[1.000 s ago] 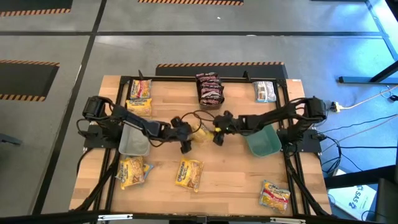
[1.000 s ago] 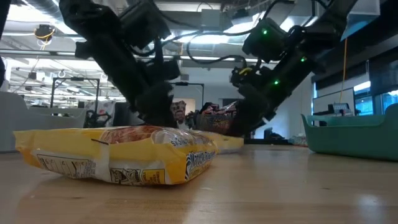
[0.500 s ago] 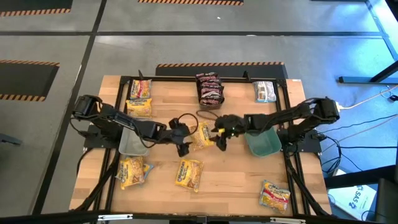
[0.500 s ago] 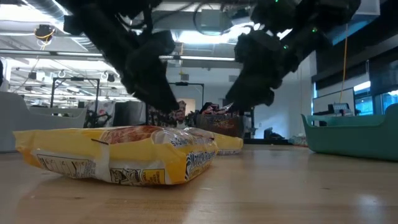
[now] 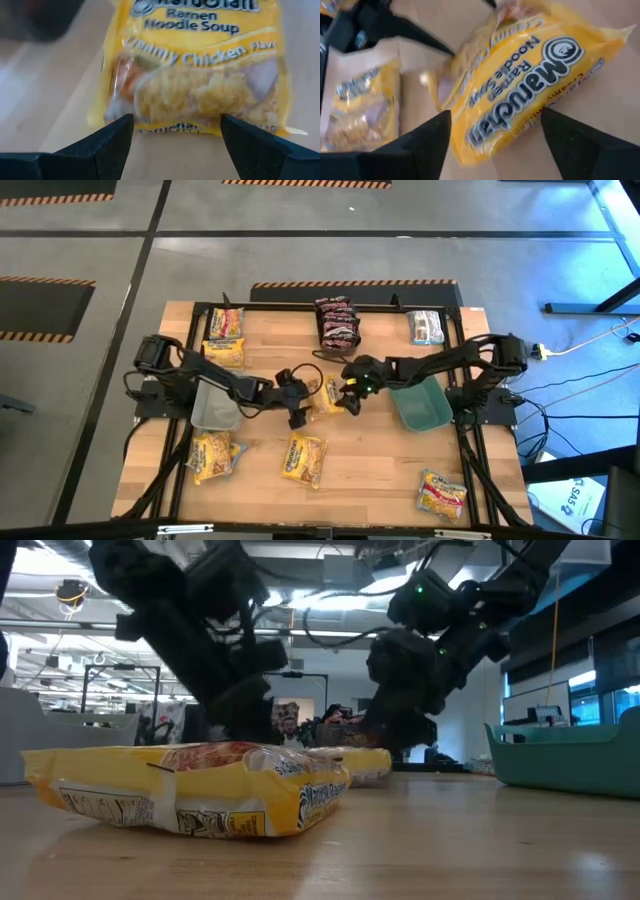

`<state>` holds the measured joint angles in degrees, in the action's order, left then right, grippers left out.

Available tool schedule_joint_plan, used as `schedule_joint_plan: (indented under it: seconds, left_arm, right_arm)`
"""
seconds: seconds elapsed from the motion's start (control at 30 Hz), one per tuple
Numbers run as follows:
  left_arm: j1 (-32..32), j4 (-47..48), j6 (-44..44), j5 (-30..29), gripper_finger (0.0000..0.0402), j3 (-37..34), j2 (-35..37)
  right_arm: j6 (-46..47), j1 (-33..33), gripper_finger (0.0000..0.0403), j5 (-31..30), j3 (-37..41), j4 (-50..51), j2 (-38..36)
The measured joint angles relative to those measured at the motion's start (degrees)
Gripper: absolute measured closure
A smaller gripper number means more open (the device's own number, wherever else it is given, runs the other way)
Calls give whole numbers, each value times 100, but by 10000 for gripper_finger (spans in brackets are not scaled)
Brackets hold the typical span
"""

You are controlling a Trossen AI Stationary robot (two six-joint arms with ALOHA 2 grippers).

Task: Sort Maruchan noodles
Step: Put the yellow noodle pack into the blue bin

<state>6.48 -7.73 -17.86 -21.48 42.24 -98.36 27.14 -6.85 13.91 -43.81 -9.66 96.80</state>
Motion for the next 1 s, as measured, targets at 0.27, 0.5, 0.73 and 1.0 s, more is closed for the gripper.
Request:
schedule_joint_plan:
  seconds: [0.27, 0.5, 0.73, 1.0]
  left_arm:
    - [79, 60, -216, -35, 108, -79, -158]
    - [73, 169, -276, 270, 108, -20, -80]
    - [81, -102, 56, 349, 107, 79, 380]
    - [-225, -697, 342, 314, 107, 37, -105]
  right_arm:
    - [225, -197, 77, 636, -2, -191, 47]
    - [260, -321, 82, 569, -5, 205, -29]
    - [276, -409, 83, 618, -2, 288, -27]
    - [148, -400, 84, 627, -2, 269, -27]
